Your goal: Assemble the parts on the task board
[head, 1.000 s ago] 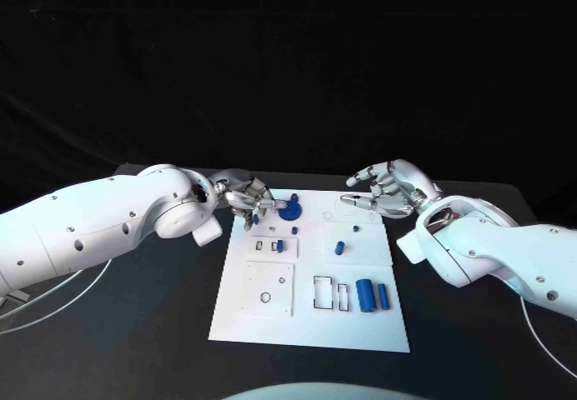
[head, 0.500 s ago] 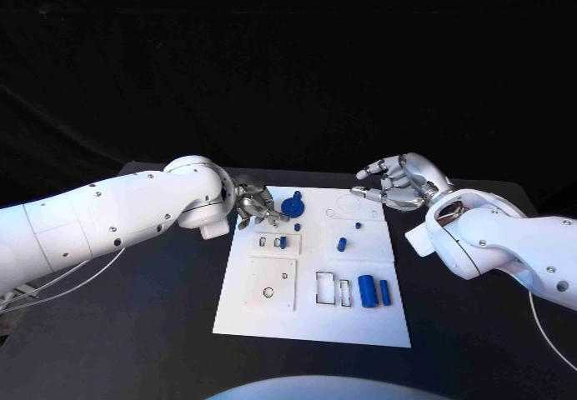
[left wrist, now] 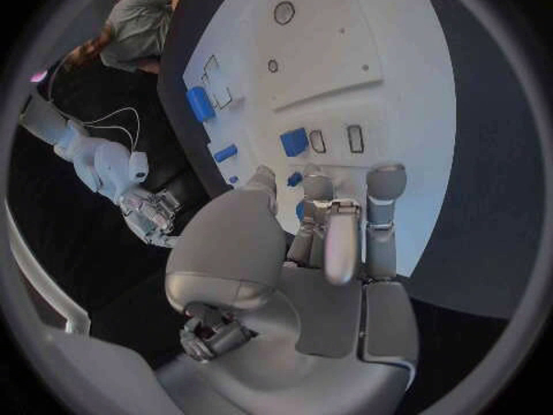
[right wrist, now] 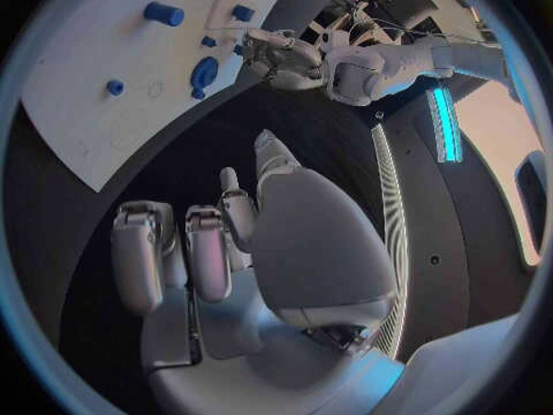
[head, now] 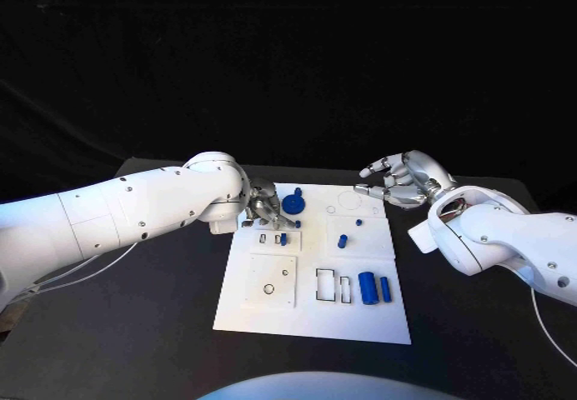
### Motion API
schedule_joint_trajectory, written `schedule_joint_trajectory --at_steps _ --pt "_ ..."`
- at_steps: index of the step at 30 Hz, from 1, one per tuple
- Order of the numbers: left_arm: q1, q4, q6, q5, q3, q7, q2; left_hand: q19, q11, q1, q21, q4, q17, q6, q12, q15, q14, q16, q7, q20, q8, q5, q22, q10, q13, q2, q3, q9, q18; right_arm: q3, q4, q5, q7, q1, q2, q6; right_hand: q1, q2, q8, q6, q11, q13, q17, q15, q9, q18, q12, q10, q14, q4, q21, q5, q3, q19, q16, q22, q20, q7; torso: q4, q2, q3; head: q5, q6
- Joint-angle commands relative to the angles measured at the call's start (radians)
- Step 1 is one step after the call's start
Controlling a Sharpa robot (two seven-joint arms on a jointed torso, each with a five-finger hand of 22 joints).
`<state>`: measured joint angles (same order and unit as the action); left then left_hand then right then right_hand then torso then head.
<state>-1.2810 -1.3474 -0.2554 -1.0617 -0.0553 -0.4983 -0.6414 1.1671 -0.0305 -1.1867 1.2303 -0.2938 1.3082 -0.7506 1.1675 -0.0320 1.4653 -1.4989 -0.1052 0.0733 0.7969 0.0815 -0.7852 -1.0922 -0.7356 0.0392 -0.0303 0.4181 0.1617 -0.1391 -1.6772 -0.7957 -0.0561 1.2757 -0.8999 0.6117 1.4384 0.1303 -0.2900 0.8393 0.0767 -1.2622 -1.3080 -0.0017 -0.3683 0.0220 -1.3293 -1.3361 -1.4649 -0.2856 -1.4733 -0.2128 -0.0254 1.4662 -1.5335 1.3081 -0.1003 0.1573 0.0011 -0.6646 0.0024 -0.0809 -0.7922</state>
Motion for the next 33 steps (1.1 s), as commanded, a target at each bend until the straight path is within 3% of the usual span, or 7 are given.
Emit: schedule_joint_trajectory --at_steps 1,14,33 --pt "-0.002 0.007 -0.075 -0.015 -0.001 -0.019 0.013 0.007 -0.004 -0.004 0.004 0.0 0.034 0.006 0.004 0.003 0.034 -0.004 -0.003 -0.002 -0.005 0.004 -0.003 -0.007 -0.004 0.01 -0.007 -0.001 -0.02 0.0 0.002 -0.014 -0.013 0.0 0.001 -0.02 0.0 -0.004 -0.002 0.003 -0.002 0.0 -0.145 0.003 0.001 0.005 0.003 0.006 -0.079 -0.002 0.002 -0.005 0.003 0.046 0.002 0.194 -0.007 0.001 0.0008 -0.001 -0.0009 0.002 -0.004" --pt "-0.002 0.022 -0.135 -0.026 -0.004 -0.029 0.036 0.007 -0.006 -0.007 0.011 0.001 0.042 0.002 0.005 0.006 0.035 -0.008 -0.005 0.001 -0.017 0.007 -0.011 -0.002 -0.003 0.02 -0.01 -0.004 -0.021 0.0 0.007 -0.016 -0.02 0.0 0.002 -0.023 0.0 -0.004 -0.003 0.001 -0.002 0.003 -0.143 0.003 0.002 0.006 0.005 0.008 -0.079 -0.002 0.003 -0.015 0.003 0.045 0.002 0.194 -0.007 0.001 0.0021 0.0 -0.0013 0.003 -0.011" --pt "-0.002 0.013 -0.145 -0.026 -0.004 -0.033 0.037 0.001 -0.003 -0.052 0.023 0.001 0.047 -0.021 0.011 0.005 0.035 -0.011 -0.001 0.003 -0.028 0.013 -0.021 -0.001 -0.011 0.043 0.014 0.002 -0.021 -0.001 0.018 -0.018 -0.025 0.0 0.008 -0.027 0.0 -0.004 -0.003 0.001 -0.002 0.002 -0.143 0.003 0.002 0.006 0.005 0.008 -0.079 -0.002 0.003 -0.018 0.003 0.045 0.002 0.194 -0.007 0.001 0.0017 0.0 -0.0005 0.002 -0.016"
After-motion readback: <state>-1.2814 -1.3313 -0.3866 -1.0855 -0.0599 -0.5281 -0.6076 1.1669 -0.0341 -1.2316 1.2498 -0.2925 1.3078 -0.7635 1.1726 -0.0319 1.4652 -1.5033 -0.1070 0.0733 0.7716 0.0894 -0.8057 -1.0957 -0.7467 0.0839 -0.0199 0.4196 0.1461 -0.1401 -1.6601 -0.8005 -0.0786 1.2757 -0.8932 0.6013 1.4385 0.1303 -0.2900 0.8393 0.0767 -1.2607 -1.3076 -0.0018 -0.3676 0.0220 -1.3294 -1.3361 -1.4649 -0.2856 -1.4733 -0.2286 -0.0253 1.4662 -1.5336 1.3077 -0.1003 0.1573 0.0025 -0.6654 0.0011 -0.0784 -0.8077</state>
